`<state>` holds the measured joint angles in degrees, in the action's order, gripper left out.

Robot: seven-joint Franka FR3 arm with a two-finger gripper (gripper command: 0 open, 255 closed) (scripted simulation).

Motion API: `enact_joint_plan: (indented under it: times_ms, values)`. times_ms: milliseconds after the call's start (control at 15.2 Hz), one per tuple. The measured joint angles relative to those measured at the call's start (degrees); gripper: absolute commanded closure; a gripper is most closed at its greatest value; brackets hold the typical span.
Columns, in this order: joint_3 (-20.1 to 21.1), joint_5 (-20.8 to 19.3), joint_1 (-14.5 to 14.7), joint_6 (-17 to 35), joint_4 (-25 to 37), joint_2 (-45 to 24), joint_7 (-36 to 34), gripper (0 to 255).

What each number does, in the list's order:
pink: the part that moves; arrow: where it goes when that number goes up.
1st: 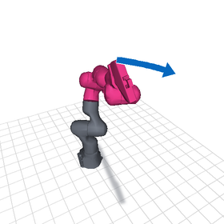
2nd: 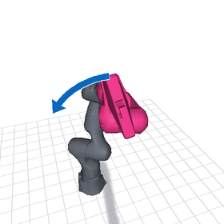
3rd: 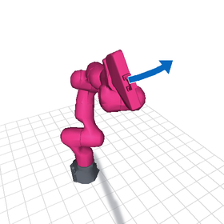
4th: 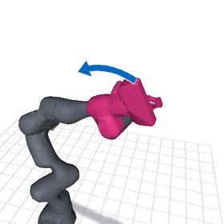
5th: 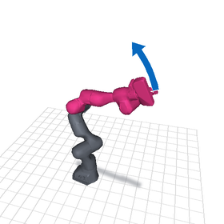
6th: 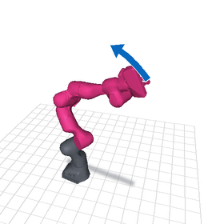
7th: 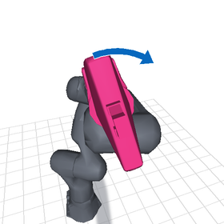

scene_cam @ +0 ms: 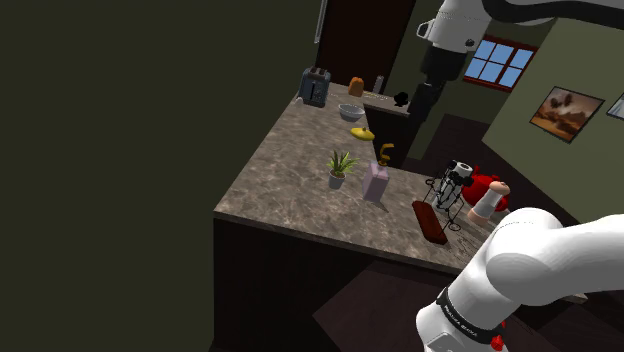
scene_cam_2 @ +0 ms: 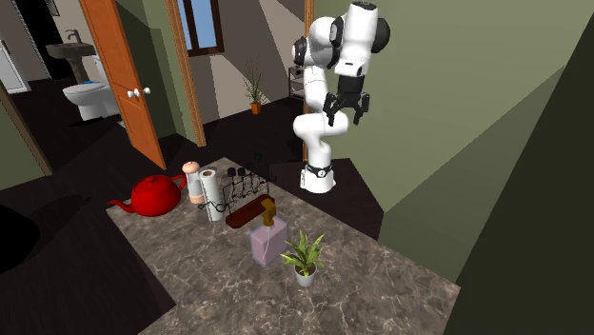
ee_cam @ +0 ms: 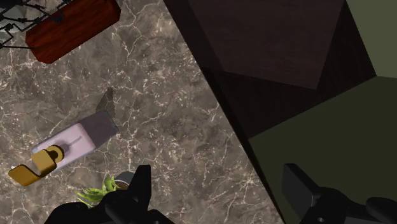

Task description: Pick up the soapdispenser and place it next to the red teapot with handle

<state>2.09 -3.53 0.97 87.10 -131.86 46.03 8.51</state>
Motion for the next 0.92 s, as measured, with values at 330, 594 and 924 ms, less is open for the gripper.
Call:
enact_joint_plan:
  times_ms: [330,594,924]
  values:
    - [-3.7,-1.6,-0.8,2.9,0.0,-3.5,3.9,0]
    - [-8.4,-3.3,-1.7,7.4,0.1,-8.8,9.0,0]
    - [-14.1,-4.5,-2.6,11.4,2.4,-16.1,15.7,0]
